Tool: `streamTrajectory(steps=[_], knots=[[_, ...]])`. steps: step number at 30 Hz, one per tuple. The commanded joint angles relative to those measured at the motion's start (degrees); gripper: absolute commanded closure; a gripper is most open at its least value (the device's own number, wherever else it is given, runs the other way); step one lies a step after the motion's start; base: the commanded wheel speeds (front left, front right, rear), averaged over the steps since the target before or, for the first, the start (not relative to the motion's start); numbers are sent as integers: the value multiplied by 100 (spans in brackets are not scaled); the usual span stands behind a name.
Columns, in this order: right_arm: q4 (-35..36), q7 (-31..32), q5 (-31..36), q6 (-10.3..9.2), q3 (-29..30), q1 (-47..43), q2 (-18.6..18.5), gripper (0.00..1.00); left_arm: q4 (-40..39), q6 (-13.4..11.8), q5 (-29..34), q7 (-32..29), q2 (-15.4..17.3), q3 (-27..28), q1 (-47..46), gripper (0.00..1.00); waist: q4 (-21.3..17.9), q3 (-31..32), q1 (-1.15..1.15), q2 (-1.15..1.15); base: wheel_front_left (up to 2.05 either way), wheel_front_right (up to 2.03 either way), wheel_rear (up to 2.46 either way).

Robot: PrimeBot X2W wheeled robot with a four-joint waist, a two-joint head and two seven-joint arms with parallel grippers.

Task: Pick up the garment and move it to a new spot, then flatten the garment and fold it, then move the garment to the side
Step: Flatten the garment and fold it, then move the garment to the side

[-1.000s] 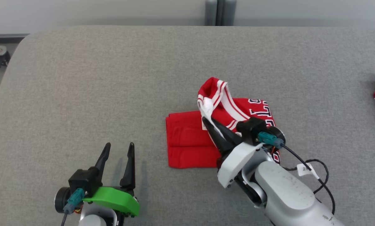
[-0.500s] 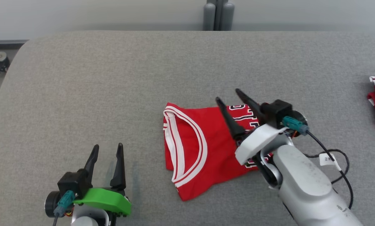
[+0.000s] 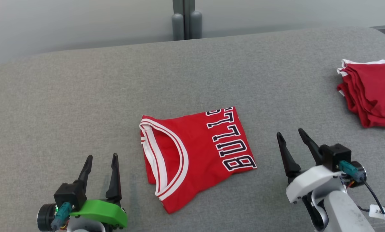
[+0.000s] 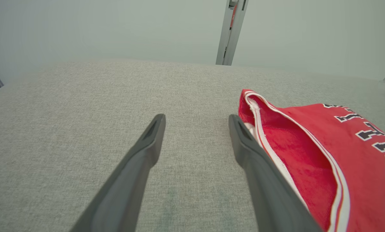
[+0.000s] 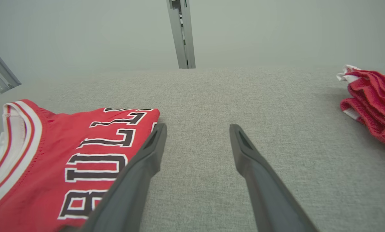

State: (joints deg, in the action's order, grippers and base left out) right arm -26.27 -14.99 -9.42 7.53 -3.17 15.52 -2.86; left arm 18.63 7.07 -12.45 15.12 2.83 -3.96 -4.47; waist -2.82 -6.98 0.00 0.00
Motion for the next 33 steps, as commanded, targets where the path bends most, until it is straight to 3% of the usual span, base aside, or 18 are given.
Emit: streamTrajectory(steps=[1,11,22,28,33], knots=[[28,-24,12,-10,57,-202,-15,0,-15,19,56,-1,20,9,116,0,-134,122,0,0,0,0,0],[-38,-24,-123,-10,128,-785,-16,0,-93,-73,-66,-1,20,-209,466,0,-221,301,0,0,0,0,0],[-235,-25,-144,-10,-417,111,-17,0,-76,-17,-86,-1,20,-380,-1,0,165,-275,0,0,0,0,0],[-777,-25,-350,-10,-861,960,-23,0,-35,6,-138,-1,19,-470,-211,0,475,-642,0,0,0,0,0],[-1798,-25,-205,-10,-1033,1306,-20,0,13,33,-162,-1,20,-547,-315,0,678,-767,0,0,0,0,0]])
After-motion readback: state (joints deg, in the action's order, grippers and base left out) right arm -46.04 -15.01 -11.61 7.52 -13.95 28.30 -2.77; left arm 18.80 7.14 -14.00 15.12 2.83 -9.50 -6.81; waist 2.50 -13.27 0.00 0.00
